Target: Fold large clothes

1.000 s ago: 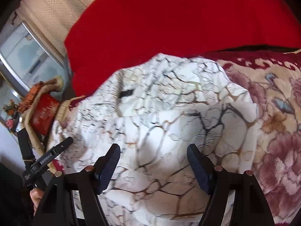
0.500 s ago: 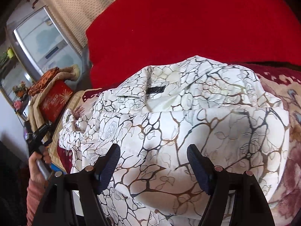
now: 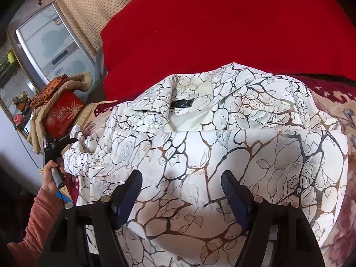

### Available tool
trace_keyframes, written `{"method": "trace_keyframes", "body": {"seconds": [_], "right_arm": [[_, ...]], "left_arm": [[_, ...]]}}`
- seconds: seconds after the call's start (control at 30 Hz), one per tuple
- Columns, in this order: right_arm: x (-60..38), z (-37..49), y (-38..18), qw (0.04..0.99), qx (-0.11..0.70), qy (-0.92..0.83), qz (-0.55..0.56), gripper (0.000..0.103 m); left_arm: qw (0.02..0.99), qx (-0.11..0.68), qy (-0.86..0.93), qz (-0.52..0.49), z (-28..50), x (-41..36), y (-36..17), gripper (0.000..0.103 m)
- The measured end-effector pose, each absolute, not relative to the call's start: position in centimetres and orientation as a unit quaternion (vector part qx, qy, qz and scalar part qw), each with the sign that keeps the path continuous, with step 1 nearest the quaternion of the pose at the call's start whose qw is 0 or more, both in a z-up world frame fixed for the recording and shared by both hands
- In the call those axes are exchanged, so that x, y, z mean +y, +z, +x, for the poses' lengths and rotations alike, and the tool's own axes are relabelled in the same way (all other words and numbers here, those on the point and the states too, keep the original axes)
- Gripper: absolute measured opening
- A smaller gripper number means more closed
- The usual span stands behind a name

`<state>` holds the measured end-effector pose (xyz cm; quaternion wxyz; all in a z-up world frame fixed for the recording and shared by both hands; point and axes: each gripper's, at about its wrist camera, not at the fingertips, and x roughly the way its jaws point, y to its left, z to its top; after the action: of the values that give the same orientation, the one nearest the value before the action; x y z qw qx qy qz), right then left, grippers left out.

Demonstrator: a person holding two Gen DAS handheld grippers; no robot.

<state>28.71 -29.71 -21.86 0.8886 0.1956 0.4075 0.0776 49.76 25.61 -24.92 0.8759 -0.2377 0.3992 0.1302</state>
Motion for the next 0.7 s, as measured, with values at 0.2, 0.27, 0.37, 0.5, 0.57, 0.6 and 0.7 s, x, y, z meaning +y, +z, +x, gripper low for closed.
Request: {"method": "trace_keyframes", "body": {"seconds": [0.2,0.27,0.37,0.5,0.57,0.6,0.7], "right_arm": [[-30.0,28.5,-21.6,0.890,0.403,0.070,0.200,0.077],[-30.2,28.1,-21.2,0.894,0.395,0.067,0.202,0.077],[-30.8,27.5,-20.4,0.899,0.379,0.062,0.211,0.077],[-32.4,26.5,-19.6,0.904,0.358,0.046,0.231,0.077],[-33.7,25.9,-19.2,0.903,0.347,0.035,0.250,0.077],[-34.4,25.6,-19.1,0.903,0.342,0.030,0.259,0.077],[-36.7,24.5,-18.5,0.904,0.322,0.009,0.282,0.077]], "left_arm": [[0.902,0.390,0.112,-0.148,49.6,22.6,-22.9,0.009],[0.920,0.356,0.085,-0.140,48.2,21.2,-20.2,0.008],[0.944,0.306,0.043,-0.112,45.7,18.1,-16.0,0.008],[0.970,0.236,-0.025,-0.045,41.3,11.1,-10.5,0.008],[0.974,0.213,-0.069,-0.019,38.8,7.3,-8.8,0.008],[0.973,0.205,-0.101,-0.011,37.5,5.0,-8.1,0.008],[0.955,0.213,-0.205,0.011,34.3,-1.5,-7.3,0.008]]}}
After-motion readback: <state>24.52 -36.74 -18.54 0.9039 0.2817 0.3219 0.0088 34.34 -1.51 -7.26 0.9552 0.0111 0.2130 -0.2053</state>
